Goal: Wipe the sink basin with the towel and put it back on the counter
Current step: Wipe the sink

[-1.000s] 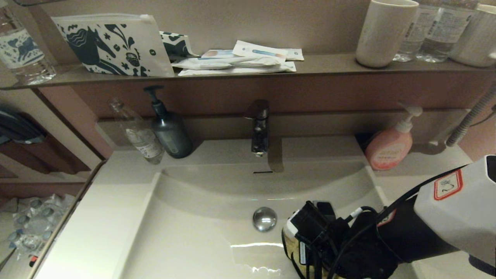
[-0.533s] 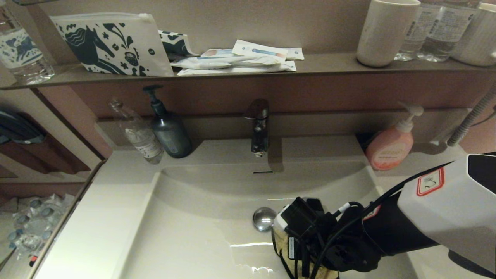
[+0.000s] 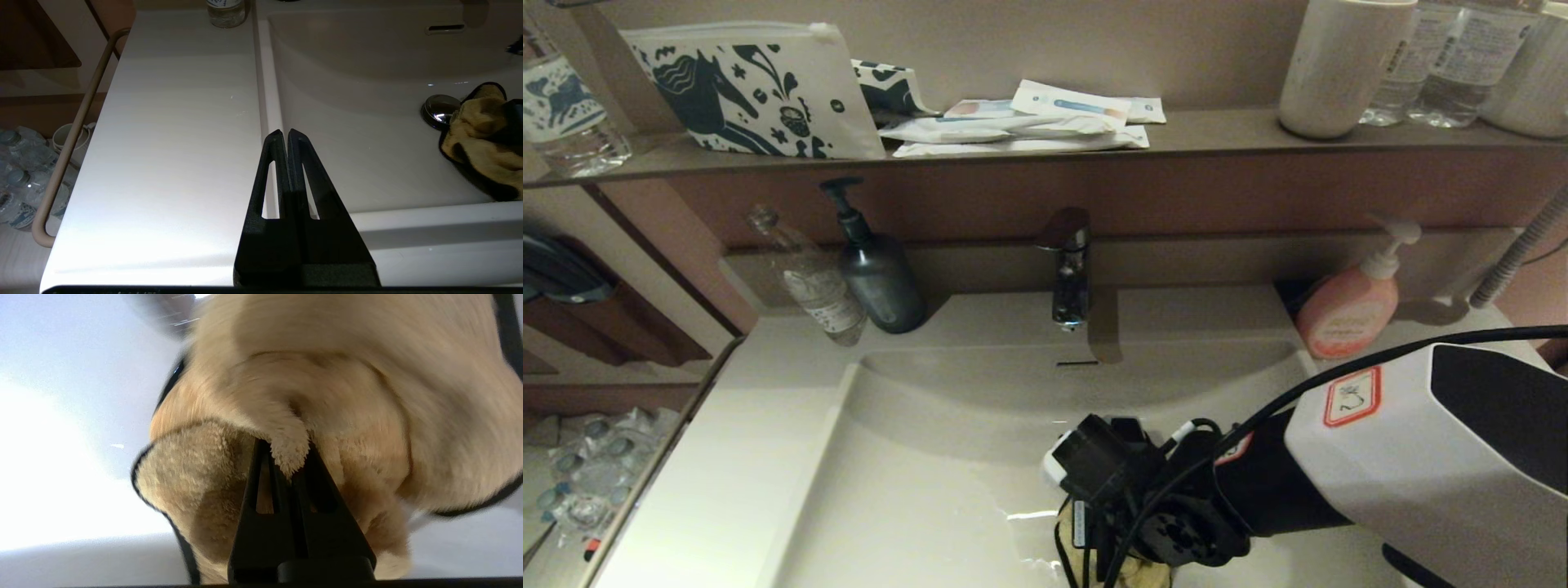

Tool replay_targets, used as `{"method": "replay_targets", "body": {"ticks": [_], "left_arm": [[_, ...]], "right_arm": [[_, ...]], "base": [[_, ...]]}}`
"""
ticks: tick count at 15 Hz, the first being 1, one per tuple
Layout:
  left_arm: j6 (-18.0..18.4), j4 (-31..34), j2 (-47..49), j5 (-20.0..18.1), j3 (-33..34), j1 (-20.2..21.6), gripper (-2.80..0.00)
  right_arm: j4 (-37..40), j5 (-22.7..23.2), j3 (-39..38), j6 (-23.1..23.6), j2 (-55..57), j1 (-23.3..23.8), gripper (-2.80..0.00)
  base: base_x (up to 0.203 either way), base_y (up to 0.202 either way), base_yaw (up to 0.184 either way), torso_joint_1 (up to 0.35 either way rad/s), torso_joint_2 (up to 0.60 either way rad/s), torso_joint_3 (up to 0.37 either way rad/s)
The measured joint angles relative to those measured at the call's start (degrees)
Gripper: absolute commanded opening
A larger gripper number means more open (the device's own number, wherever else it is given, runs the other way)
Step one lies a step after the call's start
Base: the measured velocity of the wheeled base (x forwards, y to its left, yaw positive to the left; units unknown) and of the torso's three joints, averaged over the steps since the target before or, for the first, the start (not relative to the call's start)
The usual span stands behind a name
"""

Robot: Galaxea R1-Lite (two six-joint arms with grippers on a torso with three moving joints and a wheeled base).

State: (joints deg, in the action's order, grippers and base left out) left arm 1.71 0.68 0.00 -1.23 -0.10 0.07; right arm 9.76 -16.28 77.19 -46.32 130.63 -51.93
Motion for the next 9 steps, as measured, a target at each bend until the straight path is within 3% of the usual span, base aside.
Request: {"method": "replay_targets", "body": {"ticks": [9], "left_arm": [[0.0, 0.0, 0.0, 0.0, 0.0, 0.0, -2.80]], "right_arm": [[6.5, 1.1, 24.4, 0.2, 8.5, -5.9, -2.80]], "base": [[0.000, 0.000, 0.000, 0.000, 0.00, 0.000]]}}
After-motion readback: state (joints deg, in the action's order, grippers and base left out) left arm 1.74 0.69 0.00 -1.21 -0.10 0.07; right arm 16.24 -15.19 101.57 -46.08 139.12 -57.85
